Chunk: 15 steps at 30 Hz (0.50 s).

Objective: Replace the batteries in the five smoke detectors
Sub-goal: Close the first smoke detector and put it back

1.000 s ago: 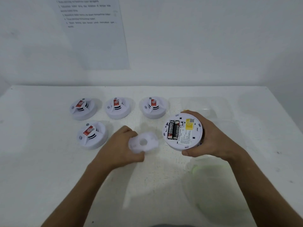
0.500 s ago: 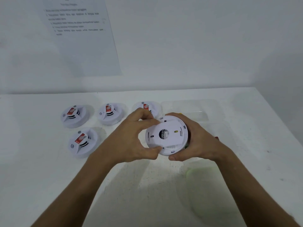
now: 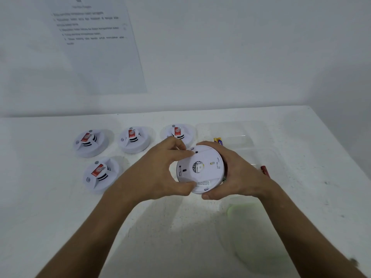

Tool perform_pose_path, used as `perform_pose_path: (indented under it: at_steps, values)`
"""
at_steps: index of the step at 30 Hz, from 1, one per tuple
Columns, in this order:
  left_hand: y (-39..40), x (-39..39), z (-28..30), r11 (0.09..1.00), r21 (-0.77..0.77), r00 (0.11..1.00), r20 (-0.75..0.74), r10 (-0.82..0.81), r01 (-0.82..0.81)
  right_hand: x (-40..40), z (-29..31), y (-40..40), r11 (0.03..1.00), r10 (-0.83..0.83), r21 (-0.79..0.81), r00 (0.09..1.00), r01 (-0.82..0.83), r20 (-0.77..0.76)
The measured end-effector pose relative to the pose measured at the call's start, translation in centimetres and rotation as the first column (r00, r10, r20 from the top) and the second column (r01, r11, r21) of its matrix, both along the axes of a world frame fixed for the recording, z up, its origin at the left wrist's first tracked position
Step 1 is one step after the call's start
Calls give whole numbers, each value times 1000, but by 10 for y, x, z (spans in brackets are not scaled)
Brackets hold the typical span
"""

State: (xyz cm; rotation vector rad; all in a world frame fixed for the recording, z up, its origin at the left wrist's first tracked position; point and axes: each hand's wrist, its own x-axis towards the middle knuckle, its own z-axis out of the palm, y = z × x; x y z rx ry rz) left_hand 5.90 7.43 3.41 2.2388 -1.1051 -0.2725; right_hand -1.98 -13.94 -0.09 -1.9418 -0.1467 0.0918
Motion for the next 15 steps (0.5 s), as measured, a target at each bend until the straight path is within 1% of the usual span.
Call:
perform_pose_path:
  at_steps: [3, 6, 8, 10, 13, 15]
  values:
    - [4, 2, 1, 1000, -22, 996, -89, 8, -10, -1, 1, 1, 1000, -15, 7, 1000, 15, 7]
    - [8, 4, 3, 994, -91, 964, -264, 30, -56, -2, 5, 0, 1000, -7, 27, 1000, 6, 8]
    - [8, 4, 2, 988, -132, 939, -343, 26, -76, -3, 7, 0, 999, 11, 41, 1000, -12, 11]
    - [7, 2, 0, 983, -165, 931, -364, 17, -83, -3, 7, 1, 998, 22, 58, 1000, -23, 12]
    - [10, 1, -3, 982, -177, 943, -332, 0, -62, -2, 8, 3, 996, 55, 66, 998, -55, 4]
    - [12, 2, -5, 980, -192, 934, -356, -15, -58, -2, 8, 3, 996, 74, 61, 997, -73, -11]
